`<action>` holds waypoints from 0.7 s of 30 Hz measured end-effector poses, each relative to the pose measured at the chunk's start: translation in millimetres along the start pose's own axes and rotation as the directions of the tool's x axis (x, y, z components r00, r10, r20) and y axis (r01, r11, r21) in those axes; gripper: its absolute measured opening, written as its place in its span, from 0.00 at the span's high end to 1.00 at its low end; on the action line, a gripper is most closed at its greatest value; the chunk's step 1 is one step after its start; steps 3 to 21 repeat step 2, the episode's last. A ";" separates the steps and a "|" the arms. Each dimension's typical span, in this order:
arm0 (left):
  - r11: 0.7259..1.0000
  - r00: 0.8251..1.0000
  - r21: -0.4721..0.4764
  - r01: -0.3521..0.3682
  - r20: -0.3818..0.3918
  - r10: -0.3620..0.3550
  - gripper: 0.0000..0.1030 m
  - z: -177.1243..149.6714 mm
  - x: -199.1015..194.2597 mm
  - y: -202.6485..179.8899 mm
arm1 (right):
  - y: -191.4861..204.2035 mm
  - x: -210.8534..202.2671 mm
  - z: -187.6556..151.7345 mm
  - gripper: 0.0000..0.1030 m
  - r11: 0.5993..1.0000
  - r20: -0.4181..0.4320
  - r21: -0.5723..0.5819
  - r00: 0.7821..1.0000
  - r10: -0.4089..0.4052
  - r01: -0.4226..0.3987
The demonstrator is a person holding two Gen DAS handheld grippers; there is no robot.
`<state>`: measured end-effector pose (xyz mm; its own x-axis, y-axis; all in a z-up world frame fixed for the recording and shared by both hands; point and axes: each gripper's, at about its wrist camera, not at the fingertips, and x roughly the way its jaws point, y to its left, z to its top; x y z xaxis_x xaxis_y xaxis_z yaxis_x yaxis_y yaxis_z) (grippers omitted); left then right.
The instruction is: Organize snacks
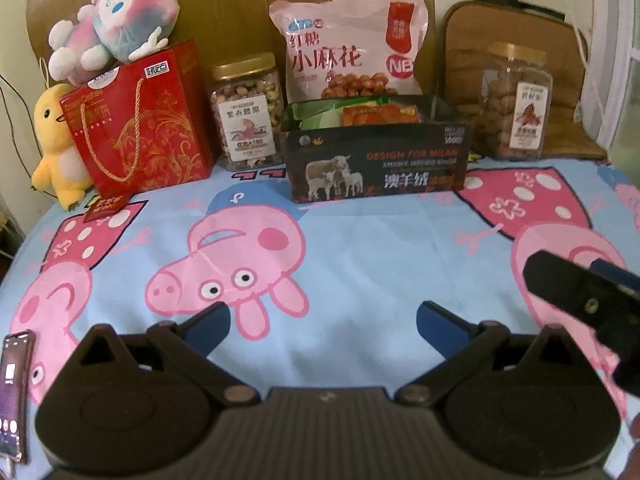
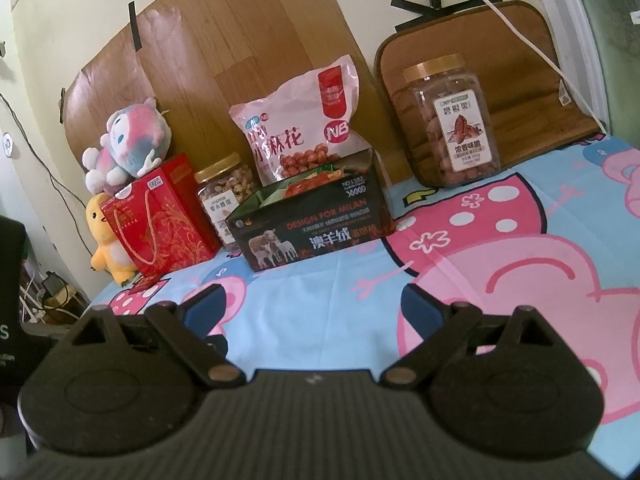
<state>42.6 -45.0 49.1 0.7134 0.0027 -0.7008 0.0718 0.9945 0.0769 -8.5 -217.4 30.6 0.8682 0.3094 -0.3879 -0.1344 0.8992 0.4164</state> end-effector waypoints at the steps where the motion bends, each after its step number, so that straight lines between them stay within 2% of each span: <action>1: 1.000 1.000 -0.007 0.017 0.005 -0.017 0.00 0.6 -1.2 1.6 | 0.6 0.5 0.3 0.07 1.000 -0.001 -0.003 1.000 0.000 0.000; 21: 1.000 1.000 -0.007 0.025 0.018 -0.025 0.00 0.7 -3.0 2.6 | 1.2 0.3 -0.4 0.07 1.000 -0.002 -0.005 1.000 0.000 0.000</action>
